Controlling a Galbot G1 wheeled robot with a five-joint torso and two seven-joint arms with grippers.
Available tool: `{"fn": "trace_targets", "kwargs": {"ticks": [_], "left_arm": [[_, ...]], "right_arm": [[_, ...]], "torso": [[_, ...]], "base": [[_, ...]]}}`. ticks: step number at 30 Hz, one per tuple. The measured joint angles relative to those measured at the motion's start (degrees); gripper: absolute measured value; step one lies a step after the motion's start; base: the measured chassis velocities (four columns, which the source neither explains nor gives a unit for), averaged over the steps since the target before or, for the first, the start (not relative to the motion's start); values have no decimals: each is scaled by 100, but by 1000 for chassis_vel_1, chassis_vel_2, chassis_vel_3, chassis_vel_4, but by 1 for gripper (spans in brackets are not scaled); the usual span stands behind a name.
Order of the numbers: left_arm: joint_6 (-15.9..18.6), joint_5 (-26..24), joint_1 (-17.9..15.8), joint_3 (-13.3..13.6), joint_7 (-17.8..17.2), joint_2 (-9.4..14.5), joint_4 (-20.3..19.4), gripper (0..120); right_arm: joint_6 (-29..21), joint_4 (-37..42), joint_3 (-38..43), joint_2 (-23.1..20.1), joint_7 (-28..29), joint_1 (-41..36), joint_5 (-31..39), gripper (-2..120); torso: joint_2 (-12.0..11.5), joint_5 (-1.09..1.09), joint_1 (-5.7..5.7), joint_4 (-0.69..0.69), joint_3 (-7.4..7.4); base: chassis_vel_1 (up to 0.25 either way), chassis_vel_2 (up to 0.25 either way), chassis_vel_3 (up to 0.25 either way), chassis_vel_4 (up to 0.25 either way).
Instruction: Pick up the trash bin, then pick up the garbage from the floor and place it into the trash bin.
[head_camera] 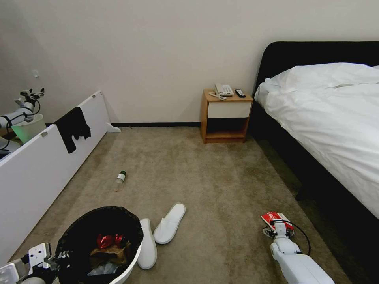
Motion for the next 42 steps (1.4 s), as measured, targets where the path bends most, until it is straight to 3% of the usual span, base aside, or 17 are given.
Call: {"fn": "trace_targets", "kwargs": {"ticks": [24,42], "left_arm": [[-34,15,41,-24,76,29,59,2],[-48,40,34,-20,105,-1,75,2]], "right_arm": [[-131,-39,196,168,222,147,469,100],[29,-103,232,96,288,183,-46,100]], "torso": [[1,0,0,0,0],[2,0,0,0,0]], "base": [[0,0,0,0],[0,0,0,0]]}}
